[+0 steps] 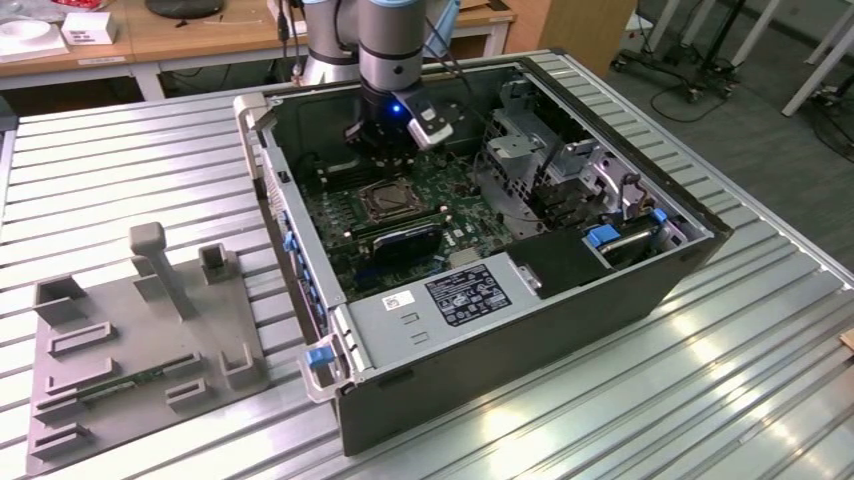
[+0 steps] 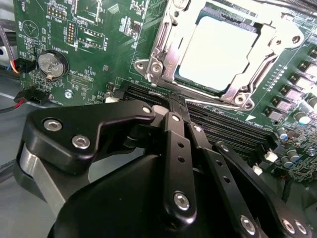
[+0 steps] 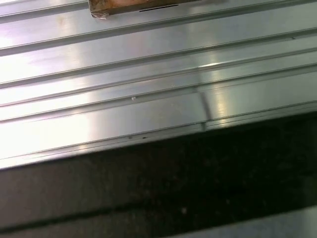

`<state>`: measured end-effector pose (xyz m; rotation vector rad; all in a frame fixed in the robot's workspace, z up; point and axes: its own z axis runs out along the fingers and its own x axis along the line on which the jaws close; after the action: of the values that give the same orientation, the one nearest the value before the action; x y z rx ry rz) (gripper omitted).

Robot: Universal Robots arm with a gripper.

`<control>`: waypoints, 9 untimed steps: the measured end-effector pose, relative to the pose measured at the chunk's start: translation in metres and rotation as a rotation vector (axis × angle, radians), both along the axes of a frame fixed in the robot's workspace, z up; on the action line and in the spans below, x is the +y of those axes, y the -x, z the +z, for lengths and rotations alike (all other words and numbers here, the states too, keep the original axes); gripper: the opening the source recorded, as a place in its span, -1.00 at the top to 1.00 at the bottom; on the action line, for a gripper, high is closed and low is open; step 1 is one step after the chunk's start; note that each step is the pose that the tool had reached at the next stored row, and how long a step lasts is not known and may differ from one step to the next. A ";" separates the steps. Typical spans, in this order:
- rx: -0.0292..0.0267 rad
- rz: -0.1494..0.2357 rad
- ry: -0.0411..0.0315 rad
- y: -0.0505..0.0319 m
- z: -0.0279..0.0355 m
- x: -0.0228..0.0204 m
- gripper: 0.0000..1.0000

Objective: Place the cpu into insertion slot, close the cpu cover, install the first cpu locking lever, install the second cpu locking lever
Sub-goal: 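Install the first cpu locking lever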

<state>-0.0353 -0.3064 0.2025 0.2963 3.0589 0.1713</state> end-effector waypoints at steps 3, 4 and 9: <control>0.0000 -0.006 -0.0001 0.0000 0.0000 0.0013 0.79; -0.0001 -0.010 -0.0001 0.0000 0.0000 0.0013 0.79; -0.0001 -0.056 -0.0002 -0.0001 -0.0001 0.0014 0.79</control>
<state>-0.0352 -0.3051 0.2024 0.3810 3.0464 0.1686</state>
